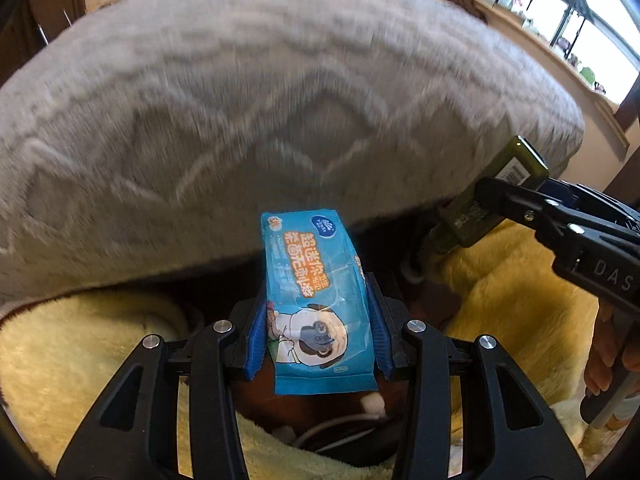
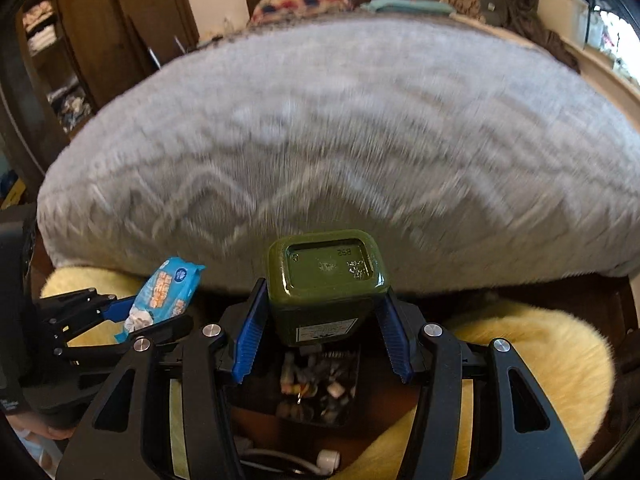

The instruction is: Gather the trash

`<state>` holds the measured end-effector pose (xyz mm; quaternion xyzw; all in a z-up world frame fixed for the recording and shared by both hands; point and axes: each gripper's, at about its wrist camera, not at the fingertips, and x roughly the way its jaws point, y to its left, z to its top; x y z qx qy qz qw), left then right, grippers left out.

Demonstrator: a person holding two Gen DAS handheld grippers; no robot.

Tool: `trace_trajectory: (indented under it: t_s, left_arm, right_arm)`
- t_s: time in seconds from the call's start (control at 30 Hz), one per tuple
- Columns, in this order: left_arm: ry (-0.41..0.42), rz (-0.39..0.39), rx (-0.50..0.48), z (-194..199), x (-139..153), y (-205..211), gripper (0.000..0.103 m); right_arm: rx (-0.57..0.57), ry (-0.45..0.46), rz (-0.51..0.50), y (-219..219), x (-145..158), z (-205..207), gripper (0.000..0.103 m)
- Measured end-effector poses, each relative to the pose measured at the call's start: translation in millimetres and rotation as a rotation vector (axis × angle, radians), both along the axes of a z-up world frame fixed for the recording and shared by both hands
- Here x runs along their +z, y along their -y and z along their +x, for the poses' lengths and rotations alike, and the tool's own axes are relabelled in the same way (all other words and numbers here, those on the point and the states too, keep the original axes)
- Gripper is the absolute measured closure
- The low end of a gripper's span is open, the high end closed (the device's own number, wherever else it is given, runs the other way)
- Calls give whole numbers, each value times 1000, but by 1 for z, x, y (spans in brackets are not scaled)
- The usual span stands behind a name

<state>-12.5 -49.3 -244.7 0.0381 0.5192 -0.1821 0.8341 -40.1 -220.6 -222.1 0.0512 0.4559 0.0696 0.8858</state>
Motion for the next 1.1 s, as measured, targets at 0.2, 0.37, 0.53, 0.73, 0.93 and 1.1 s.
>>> trace_trajectory:
  t_s: [0.2,0.37,0.53,0.73,0.93,1.1]
  left_arm:
    - [-111,27,1,10,-44,1,62]
    - [-212,28,-6,21,-78,4,62]
    - [-268,30,-14,25,-100,8,62]
    - [-292,19,-3,27,-108,8,61]
    - [-310,16,10,23,-114,-2,50]
    - [-276,26,20,24,-97,-5,29]
  right_arm:
    - [-9,-105,24,4,-40,8,49]
    - [-21,-170,55,9,-65,14,49]
    - [-14,-211,90,13,-84,18,49]
    - [3,-238,85,8,-89,25,48]
    - [14,-231,88,-2,-84,32,43]
    - [-12,-196,96,6,-65,32,30]
